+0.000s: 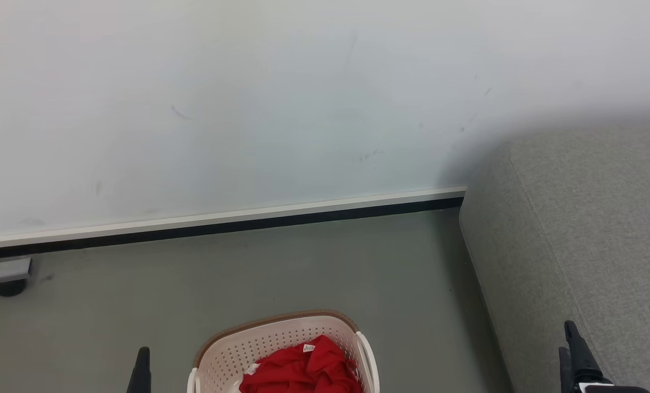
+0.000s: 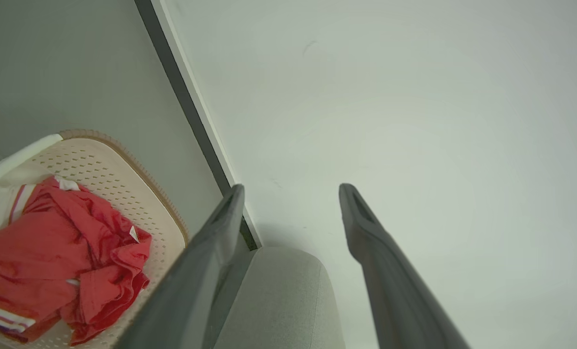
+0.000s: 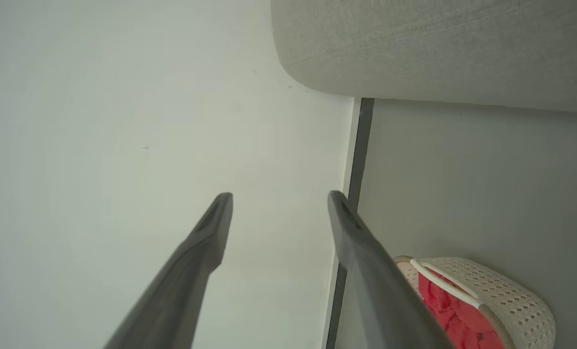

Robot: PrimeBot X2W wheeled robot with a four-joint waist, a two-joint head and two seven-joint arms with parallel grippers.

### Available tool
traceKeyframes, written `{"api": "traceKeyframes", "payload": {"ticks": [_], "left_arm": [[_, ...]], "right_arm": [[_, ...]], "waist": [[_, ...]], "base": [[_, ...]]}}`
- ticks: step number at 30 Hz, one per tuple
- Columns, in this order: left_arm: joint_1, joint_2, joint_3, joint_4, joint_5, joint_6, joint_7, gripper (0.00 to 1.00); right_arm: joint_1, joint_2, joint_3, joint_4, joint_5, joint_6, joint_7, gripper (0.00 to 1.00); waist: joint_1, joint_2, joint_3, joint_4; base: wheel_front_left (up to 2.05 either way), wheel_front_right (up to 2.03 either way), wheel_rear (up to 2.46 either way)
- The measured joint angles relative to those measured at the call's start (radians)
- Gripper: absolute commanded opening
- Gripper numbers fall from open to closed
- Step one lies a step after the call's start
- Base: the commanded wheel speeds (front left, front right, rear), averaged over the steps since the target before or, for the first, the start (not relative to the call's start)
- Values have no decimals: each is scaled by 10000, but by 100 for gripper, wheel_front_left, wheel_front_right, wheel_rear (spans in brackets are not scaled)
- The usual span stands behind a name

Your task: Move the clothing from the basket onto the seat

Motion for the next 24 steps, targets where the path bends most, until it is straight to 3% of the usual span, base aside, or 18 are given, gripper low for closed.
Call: {"api": "traceKeyframes", "payload": {"ticks": [14, 24], "left_arm": [[221, 4, 81, -658, 3001, 163, -464, 100], [400, 10, -102, -1200, 4449, 341, -796, 100]], "right_arm": [[77, 35, 410, -556, -3434, 0, -583, 100], [92, -94, 1147, -1022, -5651, 0, -961, 100]], "waist": [[0, 0, -75, -23], [0, 0, -152, -22]], "base": [[0, 0, 0], [0, 0, 0]]}}
